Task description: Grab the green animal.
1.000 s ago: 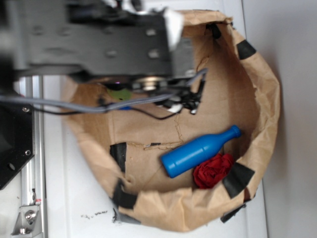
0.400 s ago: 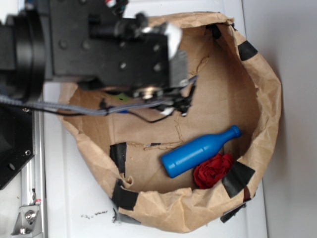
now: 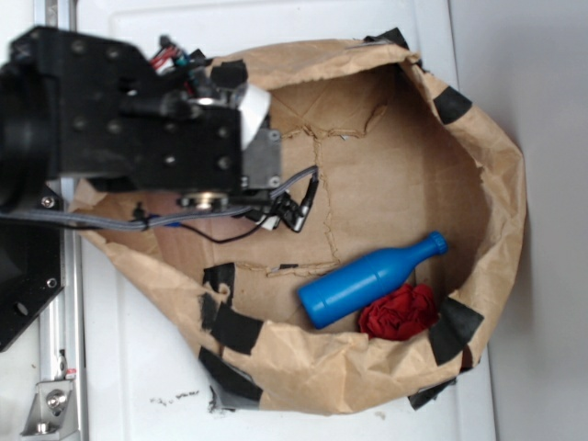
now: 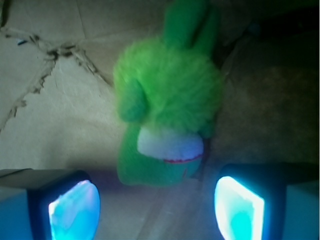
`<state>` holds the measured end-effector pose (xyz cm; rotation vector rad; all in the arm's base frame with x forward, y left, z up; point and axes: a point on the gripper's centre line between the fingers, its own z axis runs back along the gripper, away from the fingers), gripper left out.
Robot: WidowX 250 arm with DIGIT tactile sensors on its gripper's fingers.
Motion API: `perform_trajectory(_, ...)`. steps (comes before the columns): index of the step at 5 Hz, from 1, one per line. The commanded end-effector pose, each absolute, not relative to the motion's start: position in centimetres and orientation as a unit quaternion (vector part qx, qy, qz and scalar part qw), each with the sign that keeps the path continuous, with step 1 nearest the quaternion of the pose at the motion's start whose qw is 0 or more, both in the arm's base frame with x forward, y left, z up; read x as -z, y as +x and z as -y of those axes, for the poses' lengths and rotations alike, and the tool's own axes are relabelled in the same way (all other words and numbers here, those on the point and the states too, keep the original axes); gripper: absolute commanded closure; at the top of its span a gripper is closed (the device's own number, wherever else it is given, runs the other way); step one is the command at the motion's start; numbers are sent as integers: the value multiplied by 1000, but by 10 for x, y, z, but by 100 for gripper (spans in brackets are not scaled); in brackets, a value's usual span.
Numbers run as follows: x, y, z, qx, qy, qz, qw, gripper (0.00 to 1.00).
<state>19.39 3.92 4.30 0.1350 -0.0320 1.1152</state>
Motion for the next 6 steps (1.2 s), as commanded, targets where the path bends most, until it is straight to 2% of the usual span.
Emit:
perform_trajectory(1,-42,193,-56,-557,58,30,828,0)
perform_trajectory(3,-40,200,-60,-569,66,43,819,0)
perform_trajectory(6,-36,204,-57,-570,86,86,812,0)
